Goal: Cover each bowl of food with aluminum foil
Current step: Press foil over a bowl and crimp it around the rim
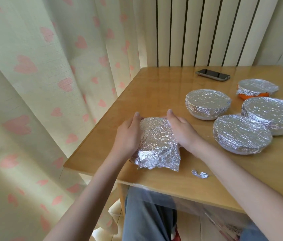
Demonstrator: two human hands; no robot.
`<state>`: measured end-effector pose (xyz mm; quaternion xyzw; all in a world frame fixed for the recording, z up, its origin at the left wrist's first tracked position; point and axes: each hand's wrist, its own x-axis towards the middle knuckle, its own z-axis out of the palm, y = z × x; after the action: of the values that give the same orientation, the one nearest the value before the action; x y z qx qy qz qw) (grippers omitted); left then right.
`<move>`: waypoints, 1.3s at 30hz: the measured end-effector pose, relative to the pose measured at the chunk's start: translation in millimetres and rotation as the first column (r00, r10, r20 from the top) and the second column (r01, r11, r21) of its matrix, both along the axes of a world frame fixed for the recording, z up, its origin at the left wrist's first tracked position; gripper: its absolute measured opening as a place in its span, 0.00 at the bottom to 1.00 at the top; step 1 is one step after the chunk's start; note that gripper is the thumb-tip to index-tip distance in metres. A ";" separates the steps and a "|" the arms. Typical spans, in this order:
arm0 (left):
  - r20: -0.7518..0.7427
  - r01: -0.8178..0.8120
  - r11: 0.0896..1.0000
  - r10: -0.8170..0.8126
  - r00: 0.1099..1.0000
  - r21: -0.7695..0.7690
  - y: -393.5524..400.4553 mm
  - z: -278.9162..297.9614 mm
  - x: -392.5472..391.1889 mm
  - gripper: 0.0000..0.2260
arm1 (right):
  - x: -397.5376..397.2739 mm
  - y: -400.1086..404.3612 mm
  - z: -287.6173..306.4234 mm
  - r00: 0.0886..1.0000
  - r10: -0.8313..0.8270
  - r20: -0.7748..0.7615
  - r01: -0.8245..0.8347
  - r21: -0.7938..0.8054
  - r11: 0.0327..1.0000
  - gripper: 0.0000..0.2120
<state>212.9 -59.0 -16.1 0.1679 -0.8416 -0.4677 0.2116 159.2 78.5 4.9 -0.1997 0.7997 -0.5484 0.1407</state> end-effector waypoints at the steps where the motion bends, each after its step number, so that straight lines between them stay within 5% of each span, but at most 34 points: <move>1: 0.015 -0.001 1.000 0.001 1.000 0.010 -0.6 -0.1 2.6 0.25 | -1.8 1.4 4.3 0.999 0.048 0.010 -0.048 0.044 0.998 0.33; 5: 0.011 0.318 0.935 -0.324 0.946 0.155 -29.2 2.1 17.1 0.41 | -9.7 10.5 12.1 0.993 0.026 -0.118 -0.006 0.170 0.985 0.39; 9: 0.181 0.556 0.831 -0.551 0.814 0.030 -39.1 8.1 24.7 0.54 | 1.5 5.8 3.0 0.944 -0.131 -0.303 0.167 0.094 0.982 0.24; 20: 0.334 0.465 0.869 -0.394 0.856 -0.167 -21.5 13.2 26.4 0.61 | 5.7 -4.3 -25.7 0.982 -0.184 -0.044 0.183 -0.041 0.982 0.10; 29: 0.173 0.130 0.977 -0.100 0.980 -0.172 36.9 0.6 40.9 0.60 | -18.4 4.5 -2.7 0.997 0.067 0.041 -0.069 0.070 0.995 0.20; 31: 0.166 0.094 0.985 -0.070 0.984 -0.146 44.6 1.1 42.5 0.62 | -19.8 7.7 -0.5 0.997 0.076 0.000 -0.076 0.134 0.988 0.21; 33: 0.196 0.098 0.986 -0.070 0.978 -0.134 40.0 4.9 45.0 0.65 | -11.0 14.6 2.2 0.973 -0.014 -0.231 0.061 0.198 0.978 0.19; 35: 0.145 0.123 0.982 -0.102 0.984 -0.140 27.4 13.2 47.8 0.60 | 4.5 21.6 -1.4 0.880 -0.179 -0.439 0.252 0.113 0.961 0.19; 39: -0.128 0.121 0.993 -0.119 0.985 0.004 3.0 15.7 27.0 0.34 | 32.3 12.7 -19.9 0.917 -0.257 -0.306 0.268 -0.005 0.963 0.24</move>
<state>239.9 -56.0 -0.4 0.0879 -0.8322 -0.4942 0.2355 191.4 91.1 -15.0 -0.1699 0.8412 -0.5104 -0.0550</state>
